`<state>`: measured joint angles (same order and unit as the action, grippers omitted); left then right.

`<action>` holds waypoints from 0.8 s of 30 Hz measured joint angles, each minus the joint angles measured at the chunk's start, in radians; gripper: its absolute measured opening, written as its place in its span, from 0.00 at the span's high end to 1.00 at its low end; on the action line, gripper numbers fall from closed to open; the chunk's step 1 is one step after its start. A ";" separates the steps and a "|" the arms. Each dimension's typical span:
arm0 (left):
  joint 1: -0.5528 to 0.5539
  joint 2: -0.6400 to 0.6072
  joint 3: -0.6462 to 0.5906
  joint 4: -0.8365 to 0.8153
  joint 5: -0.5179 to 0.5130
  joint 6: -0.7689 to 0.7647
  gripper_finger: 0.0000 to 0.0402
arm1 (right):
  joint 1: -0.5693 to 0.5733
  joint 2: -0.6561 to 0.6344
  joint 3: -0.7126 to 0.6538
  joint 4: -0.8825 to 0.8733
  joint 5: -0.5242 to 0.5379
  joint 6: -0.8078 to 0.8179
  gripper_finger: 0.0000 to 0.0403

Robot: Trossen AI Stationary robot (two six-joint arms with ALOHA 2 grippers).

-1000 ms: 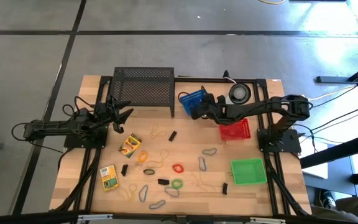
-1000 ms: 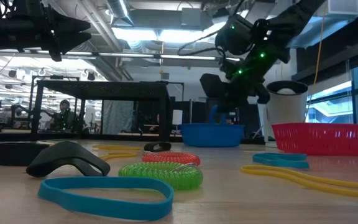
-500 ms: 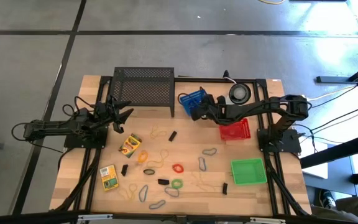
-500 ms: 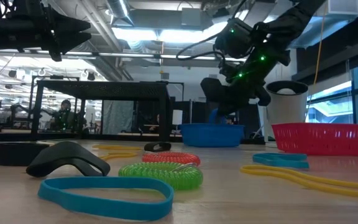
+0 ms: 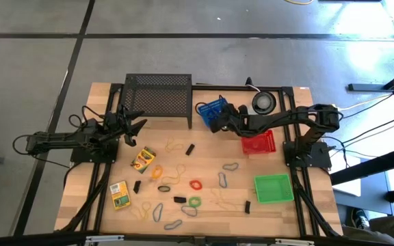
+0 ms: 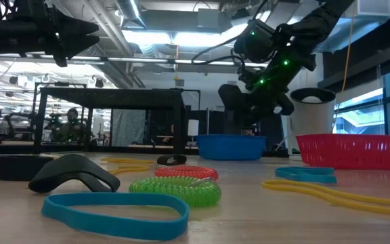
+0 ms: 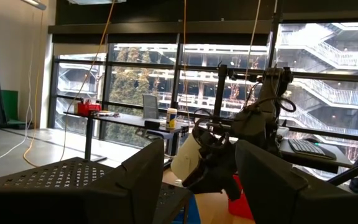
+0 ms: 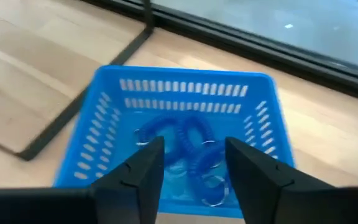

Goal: Pick & Place Office Desk Supplies
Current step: Put the blue rubber band into the red bin

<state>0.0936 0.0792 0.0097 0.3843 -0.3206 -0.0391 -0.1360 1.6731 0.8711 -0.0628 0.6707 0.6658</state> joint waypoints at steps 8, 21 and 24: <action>0.000 0.000 0.000 0.000 0.000 0.000 0.52 | 0.030 -0.059 0.109 -0.005 -0.290 -0.144 0.59; 0.000 0.000 0.000 0.000 0.000 0.000 0.52 | 0.245 -0.075 0.134 -0.120 -1.028 -0.156 0.63; 0.000 0.000 0.000 0.000 0.000 0.000 0.52 | 0.313 -0.074 0.133 -0.220 -0.923 -0.237 0.63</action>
<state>0.0936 0.0793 0.0097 0.3845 -0.3202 -0.0391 0.1773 1.5989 1.0043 -0.2830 -0.2527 0.4292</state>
